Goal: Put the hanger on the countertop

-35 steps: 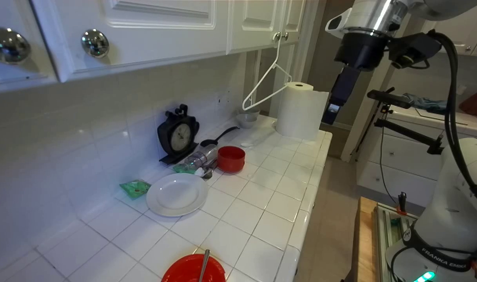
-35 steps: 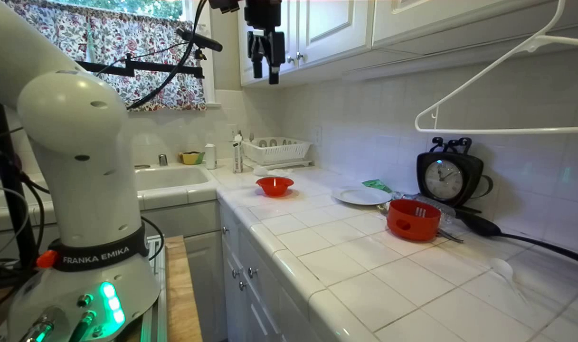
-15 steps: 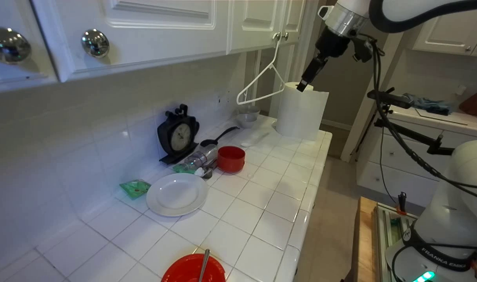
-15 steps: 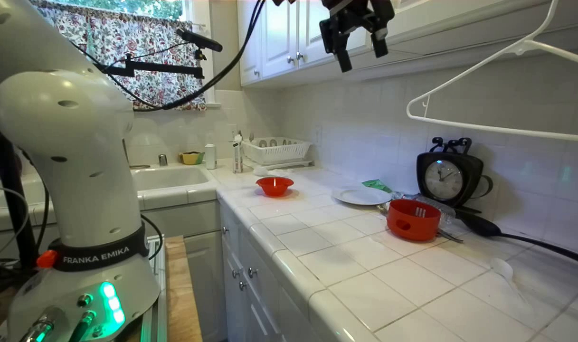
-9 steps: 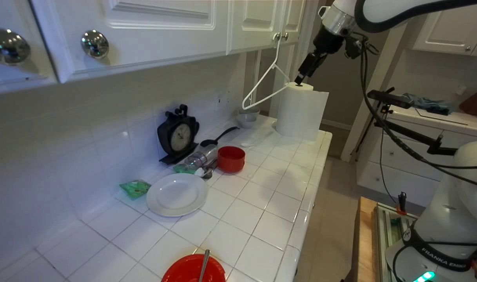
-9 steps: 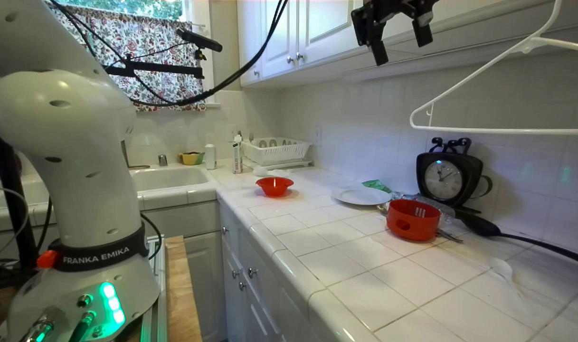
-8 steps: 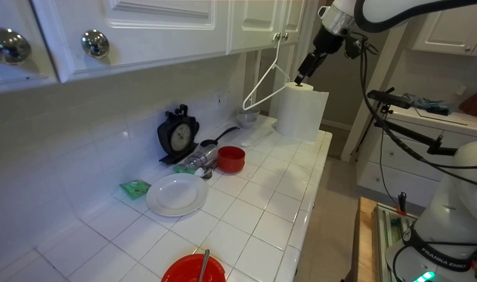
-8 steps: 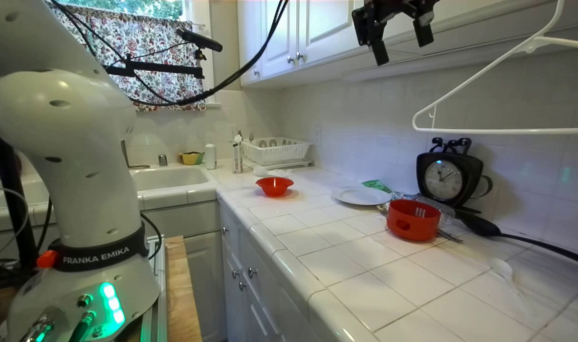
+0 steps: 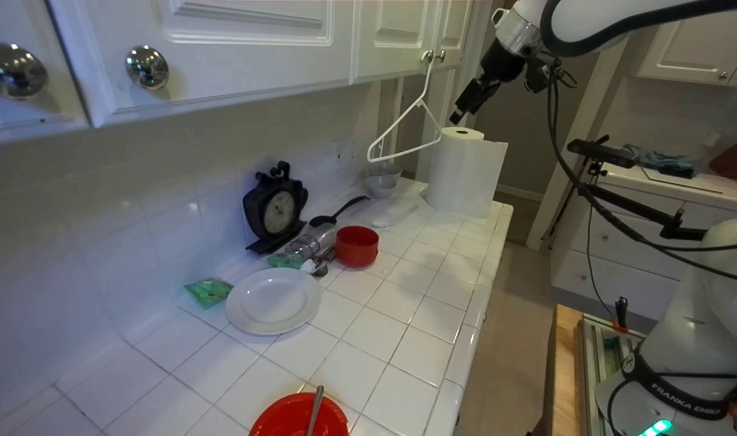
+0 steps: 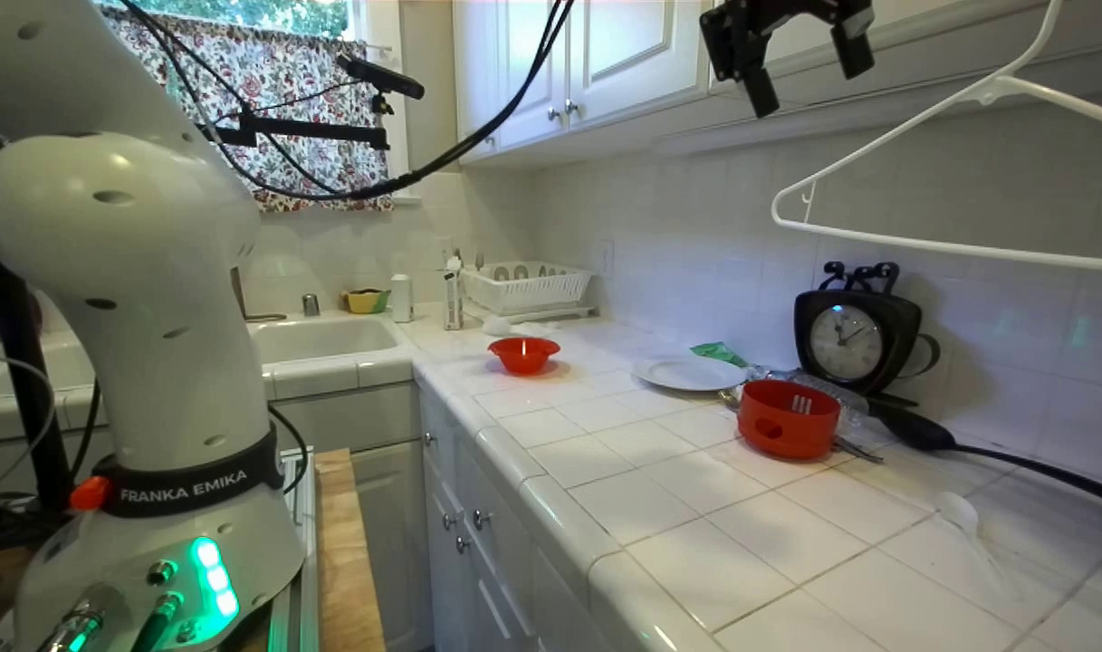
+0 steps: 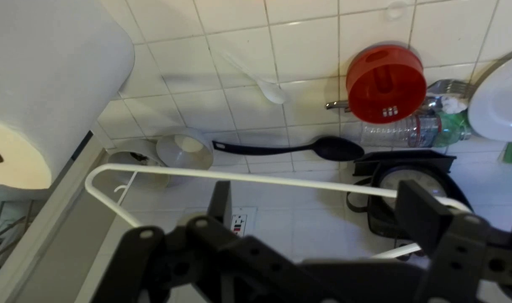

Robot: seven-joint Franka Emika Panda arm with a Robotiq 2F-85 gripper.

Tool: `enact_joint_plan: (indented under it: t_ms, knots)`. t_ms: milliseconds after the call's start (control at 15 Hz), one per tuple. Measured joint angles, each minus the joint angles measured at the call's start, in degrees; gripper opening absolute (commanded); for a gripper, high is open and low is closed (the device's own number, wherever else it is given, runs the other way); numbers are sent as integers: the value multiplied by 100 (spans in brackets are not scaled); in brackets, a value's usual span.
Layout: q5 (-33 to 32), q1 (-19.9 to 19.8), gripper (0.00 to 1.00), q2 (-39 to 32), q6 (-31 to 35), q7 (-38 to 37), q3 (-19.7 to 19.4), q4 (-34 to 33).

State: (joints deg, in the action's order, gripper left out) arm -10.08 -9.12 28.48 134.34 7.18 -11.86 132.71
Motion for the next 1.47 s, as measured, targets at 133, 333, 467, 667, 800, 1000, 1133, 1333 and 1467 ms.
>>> enact_joint_plan:
  t_ms: [133, 333, 467, 667, 800, 1000, 1133, 1333, 1467]
  knots:
    - [13, -3, 100, -160, 465, 179, -176, -43]
    - [47, -1, 100, -413, 972, 460, -409, -161]
    - [118, 2, 100, -573, 1283, 615, -532, -243]
    - [389, 73, 100, -802, 1860, 996, -722, -332]
    - [684, 201, 100, -967, 2187, 1353, -877, -410]
    - [1237, 528, 100, -1231, 2536, 1787, -1167, -548]
    - [1625, 781, 100, -1382, 2724, 1960, -1351, -621]
    - [2204, 1123, 100, -1561, 2981, 2074, -1563, -728]
    - [2495, 1293, 100, -1629, 3078, 2104, -1668, -817]
